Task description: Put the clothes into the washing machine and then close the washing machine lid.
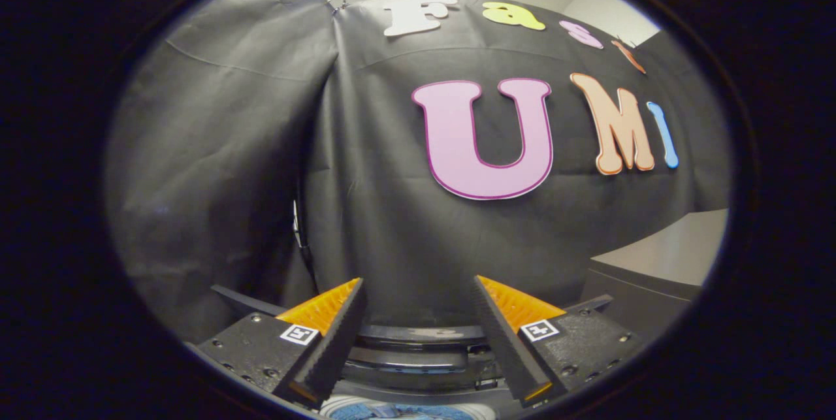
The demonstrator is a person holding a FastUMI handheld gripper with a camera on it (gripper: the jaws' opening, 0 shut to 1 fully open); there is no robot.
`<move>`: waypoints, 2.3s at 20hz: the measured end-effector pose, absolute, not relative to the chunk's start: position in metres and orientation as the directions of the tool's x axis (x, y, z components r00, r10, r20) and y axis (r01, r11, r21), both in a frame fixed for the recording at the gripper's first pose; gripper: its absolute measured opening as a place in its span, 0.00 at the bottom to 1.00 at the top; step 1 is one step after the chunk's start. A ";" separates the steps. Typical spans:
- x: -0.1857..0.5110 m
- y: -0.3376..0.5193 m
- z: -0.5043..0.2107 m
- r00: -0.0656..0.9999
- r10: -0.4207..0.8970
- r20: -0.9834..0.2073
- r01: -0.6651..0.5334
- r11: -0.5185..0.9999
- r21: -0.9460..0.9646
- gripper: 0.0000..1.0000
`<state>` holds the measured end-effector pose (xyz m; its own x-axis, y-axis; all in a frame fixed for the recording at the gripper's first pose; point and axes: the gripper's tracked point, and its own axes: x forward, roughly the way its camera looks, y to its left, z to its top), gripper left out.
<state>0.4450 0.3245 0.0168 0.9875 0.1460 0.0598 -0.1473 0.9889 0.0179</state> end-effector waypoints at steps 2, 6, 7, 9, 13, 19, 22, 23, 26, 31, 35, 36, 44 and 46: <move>0.445 0.325 0.017 0.988 0.142 0.057 -0.143 0.990 0.018 0.97; 0.442 0.327 0.016 0.990 0.131 0.060 -0.132 0.991 0.015 0.97; 0.441 0.327 0.016 0.990 0.130 0.062 -0.131 0.991 0.016 0.97; 0.439 0.327 0.016 0.990 0.127 0.065 -0.128 0.992 0.015 0.97; 0.439 0.327 0.017 0.990 0.123 0.065 -0.124 0.992 0.016 0.97; 0.433 0.329 0.014 0.990 0.124 0.067 -0.125 0.992 0.013 0.97; 0.429 0.329 0.014 0.990 0.120 0.068 -0.121 0.993 0.013 0.97; 0.427 0.329 0.014 0.990 0.122 0.070 -0.123 0.992 0.014 0.97; 0.427 0.328 0.012 0.990 0.128 0.059 -0.129 0.992 0.013 0.97; 0.403 0.327 0.001 0.988 0.144 0.046 -0.146 0.989 0.028 0.97; 0.369 0.315 -0.001 0.990 0.125 0.061 -0.126 0.992 0.019 0.97; 0.359 0.314 -0.005 0.990 0.128 0.059 -0.129 0.992 0.014 0.97; 0.298 0.306 -0.020 0.989 0.146 0.009 -0.146 0.988 0.053 0.96; 0.286 0.305 -0.027 0.989 0.146 -0.022 -0.144 0.988 0.063 0.96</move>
